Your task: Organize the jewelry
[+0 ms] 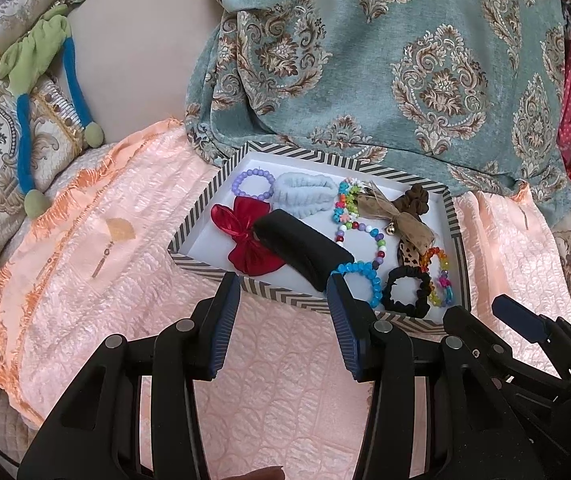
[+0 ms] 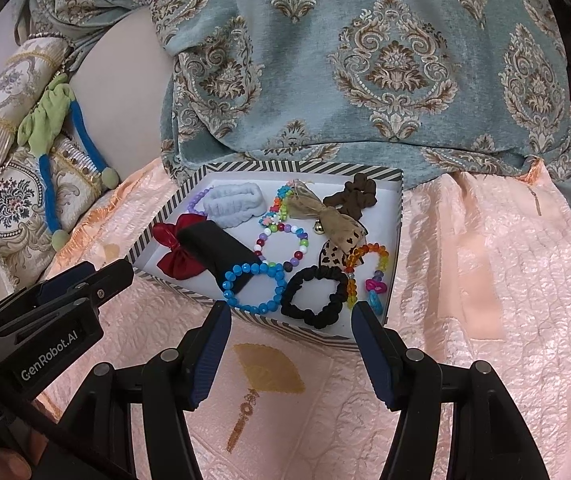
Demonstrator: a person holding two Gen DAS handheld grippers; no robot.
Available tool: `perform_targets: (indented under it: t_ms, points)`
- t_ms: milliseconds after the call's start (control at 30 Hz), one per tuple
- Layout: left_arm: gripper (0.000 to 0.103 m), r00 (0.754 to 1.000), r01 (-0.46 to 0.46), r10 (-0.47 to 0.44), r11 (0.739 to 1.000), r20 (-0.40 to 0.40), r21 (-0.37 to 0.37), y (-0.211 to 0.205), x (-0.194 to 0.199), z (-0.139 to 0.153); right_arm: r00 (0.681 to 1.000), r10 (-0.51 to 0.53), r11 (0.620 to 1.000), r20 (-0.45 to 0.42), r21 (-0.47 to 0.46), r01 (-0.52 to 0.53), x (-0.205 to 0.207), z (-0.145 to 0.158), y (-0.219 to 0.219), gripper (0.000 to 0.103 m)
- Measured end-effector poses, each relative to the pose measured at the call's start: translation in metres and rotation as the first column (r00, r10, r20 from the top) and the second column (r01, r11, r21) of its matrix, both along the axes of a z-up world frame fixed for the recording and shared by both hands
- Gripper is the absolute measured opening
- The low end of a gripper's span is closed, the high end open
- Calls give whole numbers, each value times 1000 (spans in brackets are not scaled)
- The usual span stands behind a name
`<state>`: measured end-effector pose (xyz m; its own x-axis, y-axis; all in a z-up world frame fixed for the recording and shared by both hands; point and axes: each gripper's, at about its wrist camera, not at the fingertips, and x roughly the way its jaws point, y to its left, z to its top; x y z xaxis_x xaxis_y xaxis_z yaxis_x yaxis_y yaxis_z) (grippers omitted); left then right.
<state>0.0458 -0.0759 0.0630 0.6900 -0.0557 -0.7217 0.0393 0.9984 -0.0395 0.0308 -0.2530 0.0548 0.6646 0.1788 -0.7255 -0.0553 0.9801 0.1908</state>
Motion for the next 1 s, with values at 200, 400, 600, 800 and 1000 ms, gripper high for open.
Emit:
perform_targets:
  t_ms: [200, 400, 600, 800, 1000]
  points:
    - [45, 1000, 1, -1, 1000, 1, 5, 0, -1, 0, 1000, 4, 1000, 2, 0, -4, -1, 1, 1, 60]
    - [45, 1000, 3, -3, 1000, 5, 4, 0, -2, 1, 1000, 11, 1000, 5, -2, -11, -2, 3, 3, 61]
    - [45, 1000, 1, -1, 1000, 12, 10, 0, -5, 4, 1000, 14, 1000, 5, -3, -14, -3, 3, 3, 61]
    - [45, 1000, 10, -10, 1000, 18, 11, -1, -7, 5, 1000, 18, 1000, 6, -5, -18, -3, 4, 5, 62]
    - [45, 1000, 19, -20, 1000, 22, 17, -3, -7, 3, 1000, 22, 1000, 1, -2, -22, -4, 1, 2, 62]
